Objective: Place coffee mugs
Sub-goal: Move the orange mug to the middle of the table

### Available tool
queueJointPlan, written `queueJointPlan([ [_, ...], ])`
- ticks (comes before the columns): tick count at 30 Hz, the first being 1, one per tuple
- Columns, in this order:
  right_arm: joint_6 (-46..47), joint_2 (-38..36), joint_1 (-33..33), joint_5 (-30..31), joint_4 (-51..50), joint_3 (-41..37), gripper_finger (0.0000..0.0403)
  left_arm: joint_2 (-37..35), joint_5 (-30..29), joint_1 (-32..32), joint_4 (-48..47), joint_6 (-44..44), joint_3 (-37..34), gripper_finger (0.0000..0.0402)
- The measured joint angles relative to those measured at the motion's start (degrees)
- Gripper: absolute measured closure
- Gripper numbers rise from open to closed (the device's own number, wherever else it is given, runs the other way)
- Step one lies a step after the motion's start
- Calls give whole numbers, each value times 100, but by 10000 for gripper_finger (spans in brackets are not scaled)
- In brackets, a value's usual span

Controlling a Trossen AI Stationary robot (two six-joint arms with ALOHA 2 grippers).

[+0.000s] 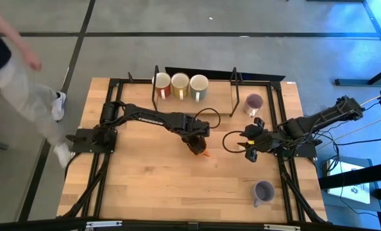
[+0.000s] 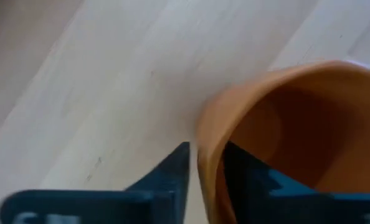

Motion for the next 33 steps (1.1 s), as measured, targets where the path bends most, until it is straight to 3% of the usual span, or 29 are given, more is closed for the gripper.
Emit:
queueJointPlan([
  [5, -5, 0, 0, 90, 3, 0, 223, -2, -17, 11, -38, 289, 0, 382],
  [15, -4, 0, 0, 104, -20, 0, 223, -480, -29, 10, -109, 771, -2, 381],
  [23, -38, 0, 0, 105, -21, 0, 223, -1005, -72, 9, -286, 1762, 0, 381],
  [27, -40, 0, 0, 105, -19, 0, 223, -994, 116, 11, -293, 2397, -2, 381],
  [33, -40, 0, 0, 103, -40, 0, 223, -529, 300, 6, -237, 2584, -15, 380],
])
